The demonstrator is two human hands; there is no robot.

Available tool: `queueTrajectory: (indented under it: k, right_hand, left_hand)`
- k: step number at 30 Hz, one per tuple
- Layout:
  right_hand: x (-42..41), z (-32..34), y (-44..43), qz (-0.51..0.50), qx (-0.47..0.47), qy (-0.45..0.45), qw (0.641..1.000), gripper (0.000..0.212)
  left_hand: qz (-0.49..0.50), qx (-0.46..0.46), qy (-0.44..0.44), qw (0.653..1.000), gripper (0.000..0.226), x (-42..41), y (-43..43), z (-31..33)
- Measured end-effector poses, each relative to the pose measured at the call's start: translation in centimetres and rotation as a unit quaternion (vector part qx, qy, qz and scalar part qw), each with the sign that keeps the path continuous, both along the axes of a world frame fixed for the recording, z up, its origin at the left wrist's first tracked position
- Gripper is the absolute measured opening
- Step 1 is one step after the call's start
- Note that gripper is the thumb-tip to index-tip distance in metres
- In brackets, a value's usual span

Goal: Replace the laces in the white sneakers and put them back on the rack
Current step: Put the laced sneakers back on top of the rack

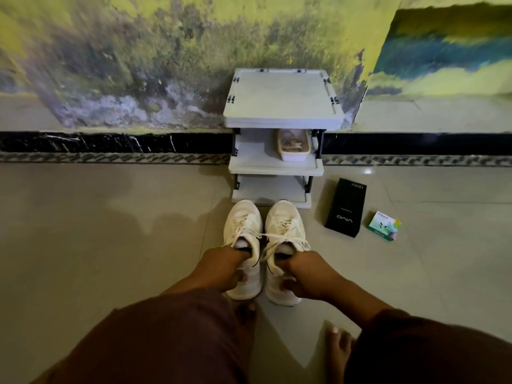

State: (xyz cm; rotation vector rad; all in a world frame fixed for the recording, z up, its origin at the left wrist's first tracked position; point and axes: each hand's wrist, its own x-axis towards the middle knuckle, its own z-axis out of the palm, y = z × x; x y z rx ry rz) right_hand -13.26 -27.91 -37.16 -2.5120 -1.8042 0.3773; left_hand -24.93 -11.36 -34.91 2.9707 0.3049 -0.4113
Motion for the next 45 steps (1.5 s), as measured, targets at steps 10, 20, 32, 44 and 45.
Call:
queueTrajectory:
  k: [10, 20, 32, 44, 45]
  right_hand:
    - [-1.6, 11.8, -2.7, -0.005, 0.056, -0.096, 0.994, 0.033]
    - [-2.4, 23.4, -5.1, -0.067, 0.120, -0.191, 0.972, 0.028]
    - [10.1, 26.5, 3.5, -0.145, 0.194, -0.181, 0.953, 0.040]
    - [21.0, 23.3, 11.7, -0.151, 0.169, -0.135, 0.965, 0.032]
    - [21.2, 23.3, 11.9, -0.149, 0.163, -0.129, 0.967, 0.032]
  left_hand:
    - [-0.006, 0.022, -0.082, 0.996, 0.043, -0.8, -2.6, 10.4]
    - [-0.036, 0.037, -0.188, 0.981, 0.035, -1.4, -3.8, 22.0]
    - [-0.019, 0.050, -0.236, 0.970, 0.040, 12.0, 4.4, 26.1]
    - [-0.045, 0.020, -0.182, 0.982, 0.030, 23.4, 11.5, 22.9]
    - [-0.046, 0.021, -0.177, 0.983, 0.027, 23.8, 11.7, 22.7]
